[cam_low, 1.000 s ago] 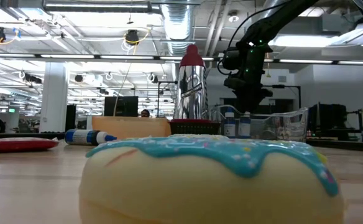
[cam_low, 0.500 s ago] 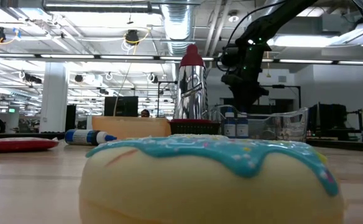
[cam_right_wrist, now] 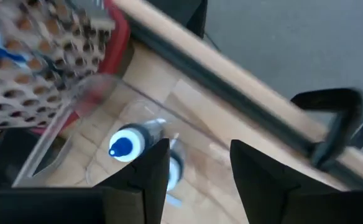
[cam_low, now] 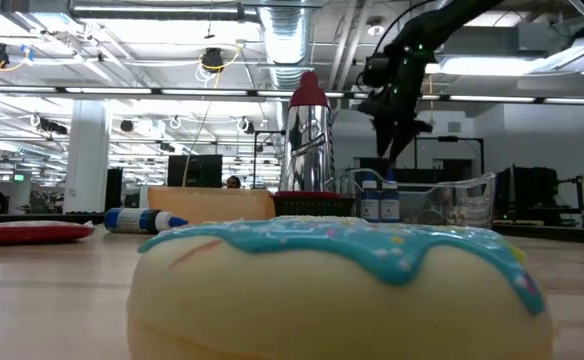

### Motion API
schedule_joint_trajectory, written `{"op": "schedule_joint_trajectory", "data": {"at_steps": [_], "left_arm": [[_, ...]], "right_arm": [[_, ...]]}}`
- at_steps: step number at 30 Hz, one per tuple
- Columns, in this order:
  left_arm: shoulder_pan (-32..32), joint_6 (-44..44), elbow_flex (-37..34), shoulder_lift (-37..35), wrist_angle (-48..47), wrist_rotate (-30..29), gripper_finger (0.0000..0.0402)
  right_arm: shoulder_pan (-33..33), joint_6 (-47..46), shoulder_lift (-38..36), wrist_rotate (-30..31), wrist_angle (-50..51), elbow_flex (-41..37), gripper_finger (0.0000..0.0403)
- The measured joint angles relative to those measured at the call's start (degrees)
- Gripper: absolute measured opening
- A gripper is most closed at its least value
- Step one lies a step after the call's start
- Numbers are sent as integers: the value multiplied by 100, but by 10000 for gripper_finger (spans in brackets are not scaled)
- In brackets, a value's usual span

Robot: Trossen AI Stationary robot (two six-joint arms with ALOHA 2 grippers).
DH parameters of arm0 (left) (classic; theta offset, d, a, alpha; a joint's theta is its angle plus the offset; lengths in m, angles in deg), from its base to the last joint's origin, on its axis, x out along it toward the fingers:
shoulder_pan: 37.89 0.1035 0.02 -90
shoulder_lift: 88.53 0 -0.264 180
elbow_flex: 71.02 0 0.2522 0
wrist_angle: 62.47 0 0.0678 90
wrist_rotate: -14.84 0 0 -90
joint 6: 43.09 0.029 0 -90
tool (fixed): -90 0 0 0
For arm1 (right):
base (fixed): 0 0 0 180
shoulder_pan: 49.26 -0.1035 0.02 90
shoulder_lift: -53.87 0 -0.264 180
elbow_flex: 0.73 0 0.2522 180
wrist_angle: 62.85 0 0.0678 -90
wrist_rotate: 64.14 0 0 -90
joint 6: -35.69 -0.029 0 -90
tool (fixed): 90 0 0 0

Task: Pick & Place Food Item
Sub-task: Put the blue food coloring bottle into the transparent bin

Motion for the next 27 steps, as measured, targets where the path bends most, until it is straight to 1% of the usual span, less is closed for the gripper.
{"op": "schedule_joint_trajectory", "data": {"at_steps": [3,6,9,13,16,19,21,23,25,27], "left_arm": [[0,184,0,0,-6,176,167],[0,256,0,-7,-268,277,167],[0,10,0,-57,-782,341,171],[0,-430,0,-194,-1576,939,187],[0,-639,0,-334,-2034,1215,201],[0,-611,0,-521,-2297,1303,213],[0,-567,0,-618,-2467,1303,219],[0,-618,0,-698,-2818,1304,222],[0,-902,2,-713,-3308,1305,223],[0,-1500,2,-709,-4038,1311,222]], "right_arm": [[72,170,-3,10,654,571,161],[14,218,-137,-62,1136,911,161],[-153,148,-440,-298,1332,956,161],[-569,-125,-883,-515,1465,956,161],[-1107,-427,-1238,-706,1422,956,161],[-1901,-813,-1494,-729,1304,956,161],[-2499,-1120,-1564,-507,1245,956,161],[-3068,-1390,-1593,-133,1197,956,161],[-3556,-1674,-1598,256,1193,956,161],[-3935,-1975,-1584,522,1174,956,161]]}}
